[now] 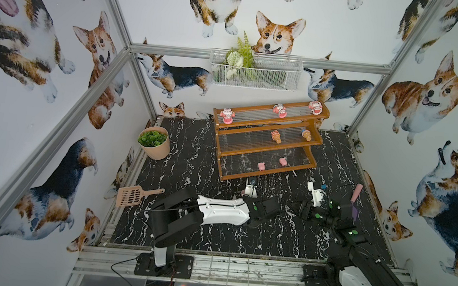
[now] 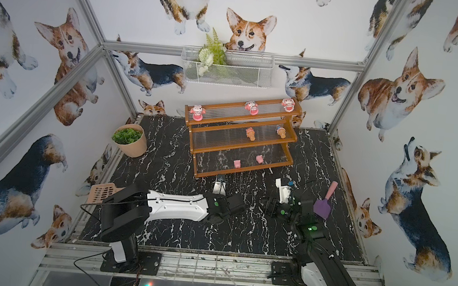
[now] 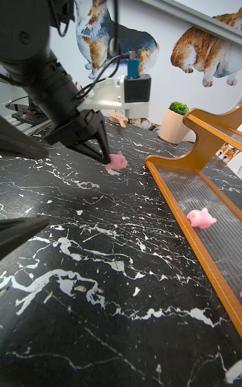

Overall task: Organize plastic toys on shelves
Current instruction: Pick up the plastic toy at the center of the board, then place the plastic toy on the shelf.

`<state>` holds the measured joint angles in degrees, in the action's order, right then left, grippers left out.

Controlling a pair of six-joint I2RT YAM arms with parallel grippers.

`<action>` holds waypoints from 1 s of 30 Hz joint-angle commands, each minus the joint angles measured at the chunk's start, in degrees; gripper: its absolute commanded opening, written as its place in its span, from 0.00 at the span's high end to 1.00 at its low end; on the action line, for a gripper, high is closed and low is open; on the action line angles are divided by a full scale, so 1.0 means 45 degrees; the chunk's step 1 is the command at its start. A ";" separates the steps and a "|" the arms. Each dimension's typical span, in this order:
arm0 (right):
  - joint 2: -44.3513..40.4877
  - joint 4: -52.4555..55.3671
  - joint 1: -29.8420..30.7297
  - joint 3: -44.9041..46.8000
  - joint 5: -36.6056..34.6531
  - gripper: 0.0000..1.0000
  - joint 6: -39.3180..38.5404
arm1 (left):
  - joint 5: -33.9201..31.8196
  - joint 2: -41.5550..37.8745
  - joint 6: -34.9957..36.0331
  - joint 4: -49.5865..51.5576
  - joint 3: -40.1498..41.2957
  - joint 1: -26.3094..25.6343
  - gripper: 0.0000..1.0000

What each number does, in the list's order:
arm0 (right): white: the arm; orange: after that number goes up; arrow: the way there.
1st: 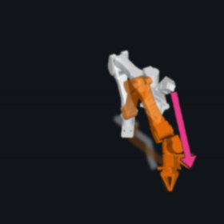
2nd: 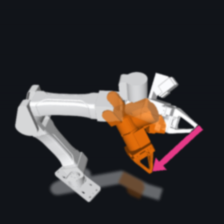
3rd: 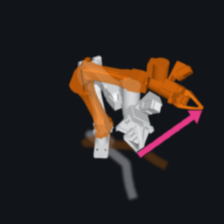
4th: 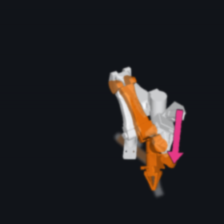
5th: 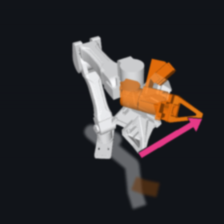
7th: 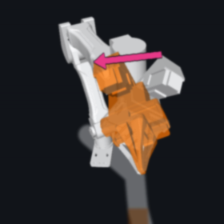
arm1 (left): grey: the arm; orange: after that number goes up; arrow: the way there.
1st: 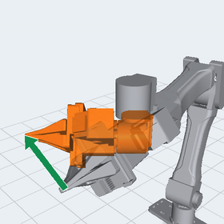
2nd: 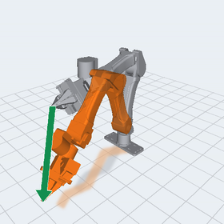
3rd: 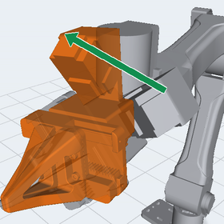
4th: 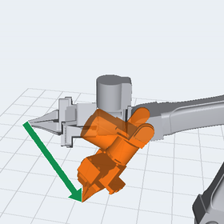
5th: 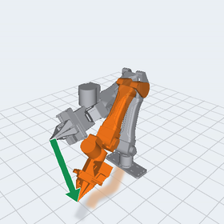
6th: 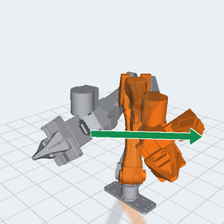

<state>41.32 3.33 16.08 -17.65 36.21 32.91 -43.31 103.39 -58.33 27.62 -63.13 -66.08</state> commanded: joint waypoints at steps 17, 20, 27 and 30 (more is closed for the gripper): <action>0.0295 -0.0367 -0.0025 0.0071 -0.0004 0.50 -0.0185 | 0.0357 0.0727 0.6130 -0.2992 -0.0265 0.3597 0.92; 0.0319 -0.0379 -0.0018 0.0070 -0.0018 0.50 -0.0183 | 0.0535 0.0862 0.6693 -0.3334 -0.0282 0.3847 0.92; 0.0349 -0.0423 -0.0012 0.0063 -0.0039 0.50 -0.0189 | 0.0949 0.1245 0.7342 -0.3676 -0.0430 0.4464 0.91; 0.0349 -0.0426 -0.0031 0.0064 -0.0048 0.50 -0.0184 | 0.0945 0.1425 0.7428 -0.3714 -0.0520 0.4635 0.90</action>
<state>42.87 3.27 16.01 -17.37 36.01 32.80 -39.57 109.27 -26.48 12.53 -64.90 -45.54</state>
